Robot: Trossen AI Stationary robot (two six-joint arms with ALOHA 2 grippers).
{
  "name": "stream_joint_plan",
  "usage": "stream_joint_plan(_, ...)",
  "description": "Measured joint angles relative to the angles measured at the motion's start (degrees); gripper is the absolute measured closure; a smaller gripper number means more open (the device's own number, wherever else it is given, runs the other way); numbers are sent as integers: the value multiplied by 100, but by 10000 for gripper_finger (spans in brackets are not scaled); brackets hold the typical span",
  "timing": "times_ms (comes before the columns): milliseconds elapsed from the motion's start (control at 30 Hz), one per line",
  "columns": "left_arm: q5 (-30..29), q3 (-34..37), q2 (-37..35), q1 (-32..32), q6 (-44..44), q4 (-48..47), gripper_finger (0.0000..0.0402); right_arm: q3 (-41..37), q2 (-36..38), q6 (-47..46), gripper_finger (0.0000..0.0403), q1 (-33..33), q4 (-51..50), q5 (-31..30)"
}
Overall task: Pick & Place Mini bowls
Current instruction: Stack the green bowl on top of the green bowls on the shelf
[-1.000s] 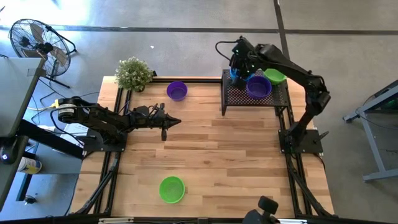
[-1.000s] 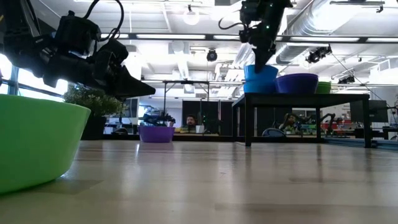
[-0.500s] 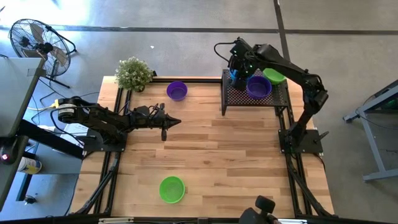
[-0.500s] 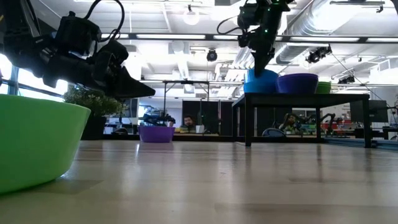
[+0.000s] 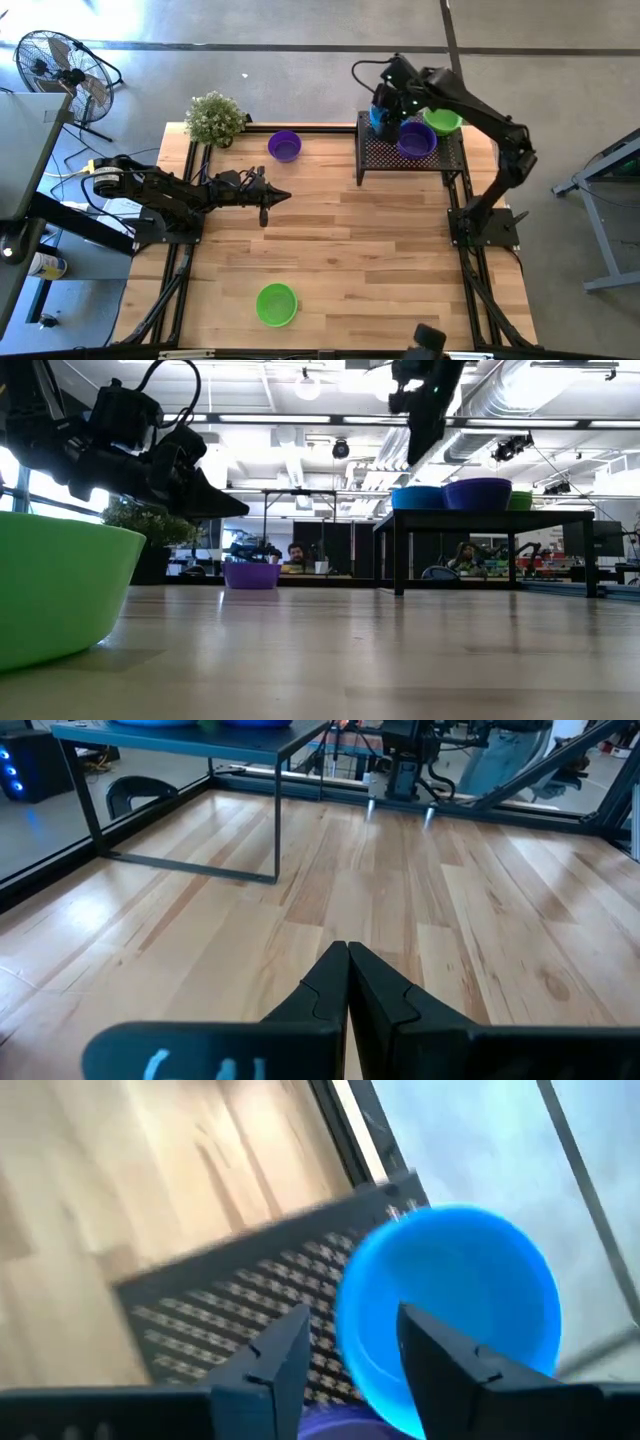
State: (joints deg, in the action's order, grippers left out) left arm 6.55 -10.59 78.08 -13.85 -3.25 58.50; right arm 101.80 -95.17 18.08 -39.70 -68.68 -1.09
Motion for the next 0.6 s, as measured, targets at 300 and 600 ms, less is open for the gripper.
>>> stream_joint_plan(300, -2, 0, 0, -2, 42, -23, 401, -1999, 1475, 31, 387, 717, 1588, 977)
stream_joint_plan(600, 536, -54, 0, -2, -135, -148, 401, -5201, 3161, -916, 381, 2223, 5539, 969)
